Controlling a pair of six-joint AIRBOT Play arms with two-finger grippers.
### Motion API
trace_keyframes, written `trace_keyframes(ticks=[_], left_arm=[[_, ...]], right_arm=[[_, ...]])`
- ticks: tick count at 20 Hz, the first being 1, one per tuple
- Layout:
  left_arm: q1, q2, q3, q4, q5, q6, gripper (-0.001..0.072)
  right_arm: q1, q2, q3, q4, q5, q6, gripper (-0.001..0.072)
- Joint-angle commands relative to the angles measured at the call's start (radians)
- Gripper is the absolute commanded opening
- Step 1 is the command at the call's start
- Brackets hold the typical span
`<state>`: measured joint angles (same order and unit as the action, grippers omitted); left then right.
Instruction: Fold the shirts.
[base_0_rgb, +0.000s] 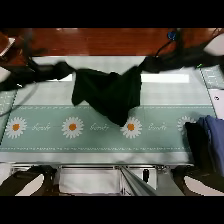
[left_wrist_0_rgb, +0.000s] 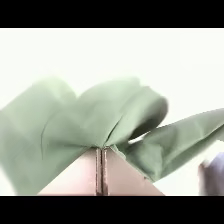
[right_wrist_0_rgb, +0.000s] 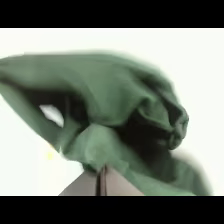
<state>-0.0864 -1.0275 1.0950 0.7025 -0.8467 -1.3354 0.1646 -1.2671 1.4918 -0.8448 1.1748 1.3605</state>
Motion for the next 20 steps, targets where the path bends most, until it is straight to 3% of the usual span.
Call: trace_keyframes(ticks=[1,4,6,11,14,17,20], left_arm=[[0.115,0.144,0.269,-0.019,0.008,0.007,0.0015],[0.215,0.25,0.429,-0.017,0.008,0.027,0.0014],[0.277,0.329,0.486,0.015,0.008,0.026,0.0015],[0.381,0.549,0.504,0.278,-0.027,-0.005,0.0015],[0.409,0.626,0.49,0.407,-0.169,-0.067,0.0014],[0.418,0.642,0.394,0.405,-0.351,-0.088,0.0014],[0.416,0.642,0.21,0.382,-0.449,-0.117,0.0015]], right_arm=[[-0.076,0.096,0.395,-0.194,0.086,0.058,0.0018],[-0.1,0.211,0.589,-0.315,0.085,0.061,0.0018],[-0.101,0.326,0.596,-0.407,0.052,0.061,0.0018],[-0.101,0.547,0.596,-0.703,0.09,0.128,0.0018],[-0.099,0.601,0.585,-0.889,0.227,0.208,0.0018],[-0.1,0.615,0.454,-0.916,0.291,0.239,0.0018],[-0.1,0.585,0.245,-0.856,0.35,0.241,0.0018]])
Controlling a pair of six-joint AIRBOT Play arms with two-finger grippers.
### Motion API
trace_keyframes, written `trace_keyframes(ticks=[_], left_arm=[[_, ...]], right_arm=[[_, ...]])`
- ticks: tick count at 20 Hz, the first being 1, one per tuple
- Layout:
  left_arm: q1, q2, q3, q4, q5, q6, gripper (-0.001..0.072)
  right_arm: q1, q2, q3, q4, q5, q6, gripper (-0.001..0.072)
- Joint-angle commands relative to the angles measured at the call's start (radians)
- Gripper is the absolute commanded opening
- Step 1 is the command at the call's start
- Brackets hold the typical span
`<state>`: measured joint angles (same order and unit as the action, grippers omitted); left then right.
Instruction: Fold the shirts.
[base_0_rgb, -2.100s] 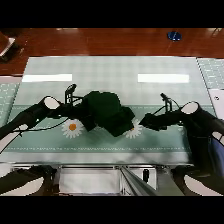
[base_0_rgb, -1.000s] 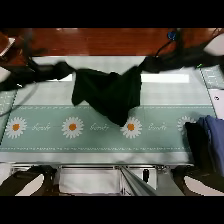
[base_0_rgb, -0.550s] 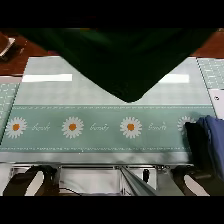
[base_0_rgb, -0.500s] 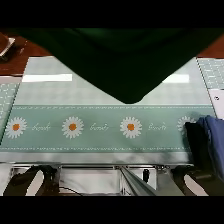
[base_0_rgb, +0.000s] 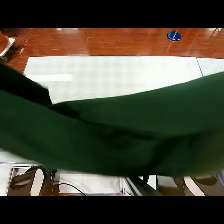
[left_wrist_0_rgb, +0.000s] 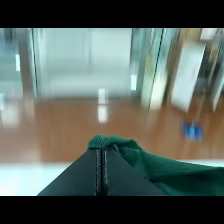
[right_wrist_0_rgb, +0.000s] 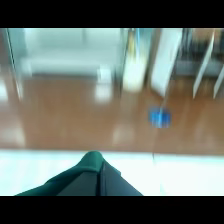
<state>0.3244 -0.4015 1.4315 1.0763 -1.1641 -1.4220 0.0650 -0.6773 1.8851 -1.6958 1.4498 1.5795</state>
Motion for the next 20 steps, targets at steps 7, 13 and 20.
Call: trace_keyframes(ticks=[7,13,20], left_arm=[[0.005,0.014,-0.681,-0.221,0.057,0.019,0.0014],[-0.066,-0.223,-0.875,-0.362,0.28,0.177,0.0015],[-0.261,-0.682,-0.874,-0.364,0.45,0.206,0.0015]], right_arm=[[-0.058,-0.234,-0.509,0.055,-0.175,0.075,0.0017],[-0.298,-0.592,-0.509,0.558,-0.405,-0.071,0.0019],[-0.325,-0.871,-0.509,0.669,-0.434,-0.087,0.0024]])
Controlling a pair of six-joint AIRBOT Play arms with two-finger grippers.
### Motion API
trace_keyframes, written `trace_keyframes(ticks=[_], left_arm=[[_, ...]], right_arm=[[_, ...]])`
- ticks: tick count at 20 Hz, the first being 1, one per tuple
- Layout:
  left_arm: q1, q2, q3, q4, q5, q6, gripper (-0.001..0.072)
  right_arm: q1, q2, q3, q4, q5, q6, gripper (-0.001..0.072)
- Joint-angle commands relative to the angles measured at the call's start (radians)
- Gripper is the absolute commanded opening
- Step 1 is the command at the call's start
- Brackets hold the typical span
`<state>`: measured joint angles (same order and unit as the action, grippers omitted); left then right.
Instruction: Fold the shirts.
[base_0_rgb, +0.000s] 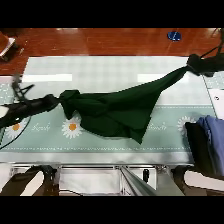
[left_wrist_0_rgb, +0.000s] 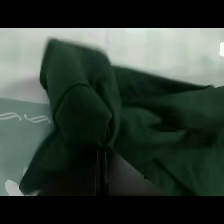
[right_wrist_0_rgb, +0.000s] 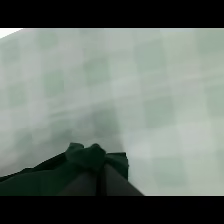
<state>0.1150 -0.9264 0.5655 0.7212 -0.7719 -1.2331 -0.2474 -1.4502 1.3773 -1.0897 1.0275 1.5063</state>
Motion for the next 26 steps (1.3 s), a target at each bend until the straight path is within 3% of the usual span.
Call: trace_keyframes(ticks=[1,2,3,7,8,9,10,11,12,14,15,20,23,26], left_arm=[[-0.05,-0.185,-0.007,-0.008,0.054,0.017,0.0056],[-0.041,-0.199,-0.004,-0.007,0.04,0.017,0.0305],[-0.018,-0.202,0.014,0.006,0.002,0.015,0.05],[0.232,-0.174,0.204,0.129,-0.34,0.018,0.051],[0.313,-0.149,0.234,0.138,-0.368,0.018,0.051],[0.381,-0.122,0.233,0.139,-0.368,0.018,0.051],[0.436,-0.1,0.207,0.115,-0.359,0.018,0.0509],[0.459,-0.095,0.162,0.043,-0.366,0.019,0.0508],[0.459,-0.109,0.112,-0.057,-0.415,0.068,0.0508],[0.409,-0.167,0.038,-0.268,-0.492,0.281,0.0508],[0.373,-0.203,0.027,-0.313,-0.486,0.331,0.0508],[0.176,-0.329,0.05,-0.308,-0.271,0.388,0.0508],[0.081,-0.357,0.077,-0.27,-0.108,0.379,0.0508],[0.023,-0.373,0.116,-0.253,-0.046,0.357,0.0508]], right_arm=[[-0.013,-0.112,-0.001,0.063,-0.011,-0.011,0.0139],[-0.014,-0.117,-0.001,0.061,-0.014,-0.011,0.0377],[-0.023,-0.116,0.004,0.061,-0.007,-0.014,0.0412],[-0.179,-0.089,0.117,0.045,0.225,-0.069,0.0412],[-0.237,-0.057,0.094,-0.038,0.276,-0.088,0.0413],[-0.291,-0.024,0.039,-0.127,0.286,-0.011,0.0413],[-0.349,0.012,-0.042,-0.149,0.275,0.023,0.0412],[-0.391,0.051,-0.14,-0.123,0.243,-0.017,0.0412],[-0.418,0.095,-0.262,-0.087,0.197,-0.066,0.0412],[-0.431,0.17,-0.475,-0.013,0.102,-0.12,0.0411],[-0.429,0.192,-0.551,0.034,0.074,-0.149,0.0411],[-0.429,0.207,-0.673,0.244,0.124,-0.272,0.0408],[-0.388,0.206,-0.673,0.247,0.154,-0.274,0.0408],[-0.273,0.206,-0.673,0.211,0.14,-0.269,0.0408]])
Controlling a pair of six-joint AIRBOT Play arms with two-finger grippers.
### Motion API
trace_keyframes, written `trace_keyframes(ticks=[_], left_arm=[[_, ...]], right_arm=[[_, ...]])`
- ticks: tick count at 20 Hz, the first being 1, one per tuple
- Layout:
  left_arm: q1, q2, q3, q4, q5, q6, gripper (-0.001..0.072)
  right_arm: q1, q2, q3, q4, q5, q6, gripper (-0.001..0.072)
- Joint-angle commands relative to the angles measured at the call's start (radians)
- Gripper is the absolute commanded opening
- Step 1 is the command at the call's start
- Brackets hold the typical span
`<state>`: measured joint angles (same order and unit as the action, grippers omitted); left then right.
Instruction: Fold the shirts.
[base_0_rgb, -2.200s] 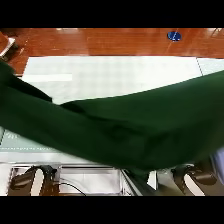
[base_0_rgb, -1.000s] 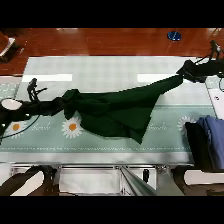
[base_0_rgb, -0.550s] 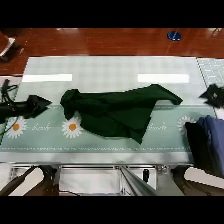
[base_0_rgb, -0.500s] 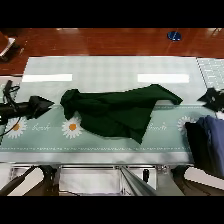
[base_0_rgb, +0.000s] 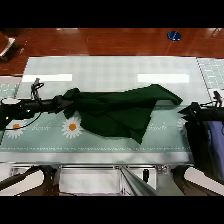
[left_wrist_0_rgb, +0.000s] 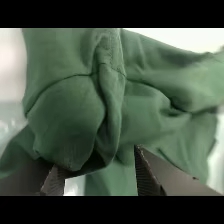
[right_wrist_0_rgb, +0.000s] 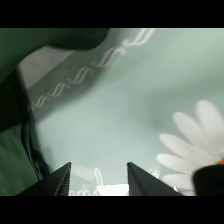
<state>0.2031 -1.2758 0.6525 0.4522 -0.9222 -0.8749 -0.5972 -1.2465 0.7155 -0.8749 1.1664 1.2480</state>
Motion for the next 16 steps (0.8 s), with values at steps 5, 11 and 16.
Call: trace_keyframes(ticks=[5,11,16], left_arm=[[-0.09,-0.068,0.08,0.02,0.1,-0.043,0.002],[-0.09,-0.076,0.08,0.019,0.089,-0.073,0.0014],[-0.09,-0.077,0.08,0.019,0.073,-0.073,0.0014]], right_arm=[[0.261,0.003,-0.011,-0.003,-0.043,0.027,0.0408],[0.438,-0.054,-0.011,-0.035,-0.053,0.082,0.0408],[0.514,-0.116,0.039,0.058,-0.12,0.079,0.0408]])
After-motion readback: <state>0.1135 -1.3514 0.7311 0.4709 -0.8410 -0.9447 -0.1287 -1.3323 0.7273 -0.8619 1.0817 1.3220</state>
